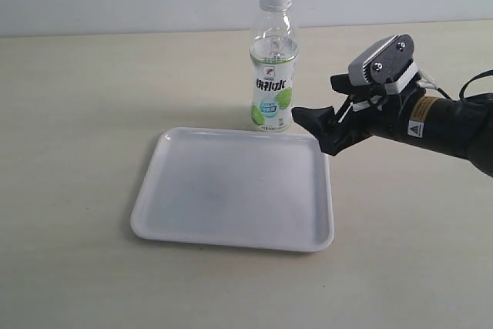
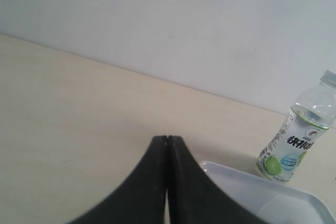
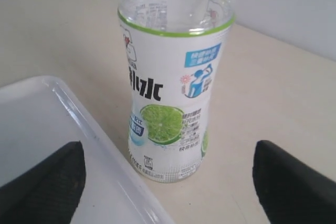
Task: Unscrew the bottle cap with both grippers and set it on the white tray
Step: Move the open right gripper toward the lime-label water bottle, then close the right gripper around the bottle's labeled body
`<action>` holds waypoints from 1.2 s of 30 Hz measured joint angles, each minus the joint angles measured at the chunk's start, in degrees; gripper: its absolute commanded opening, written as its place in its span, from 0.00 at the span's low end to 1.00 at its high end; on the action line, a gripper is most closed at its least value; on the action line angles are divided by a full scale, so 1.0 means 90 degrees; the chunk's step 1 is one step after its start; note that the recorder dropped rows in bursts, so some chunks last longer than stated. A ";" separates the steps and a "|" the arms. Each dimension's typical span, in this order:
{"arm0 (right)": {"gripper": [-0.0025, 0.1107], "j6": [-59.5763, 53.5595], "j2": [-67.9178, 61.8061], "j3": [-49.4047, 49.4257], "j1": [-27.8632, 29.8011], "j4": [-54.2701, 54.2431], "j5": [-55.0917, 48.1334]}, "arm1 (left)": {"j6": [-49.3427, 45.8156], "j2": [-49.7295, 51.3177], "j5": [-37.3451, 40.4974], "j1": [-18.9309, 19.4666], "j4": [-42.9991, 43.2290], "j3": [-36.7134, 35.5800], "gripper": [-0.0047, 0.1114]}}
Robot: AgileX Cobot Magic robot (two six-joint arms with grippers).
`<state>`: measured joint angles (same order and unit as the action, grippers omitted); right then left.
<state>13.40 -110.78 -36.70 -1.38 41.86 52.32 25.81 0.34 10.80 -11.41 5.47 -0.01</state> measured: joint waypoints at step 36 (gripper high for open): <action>0.75 -0.0924 -0.1034 -0.0024 0.0000 -0.0693 0.1401 | 0.0000 0.0000 0.0014 0.0000 0.0000 0.0000 0.05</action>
<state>5.09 -120.09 -36.92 -1.38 35.62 64.92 25.81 0.34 10.92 -11.41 5.47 -0.01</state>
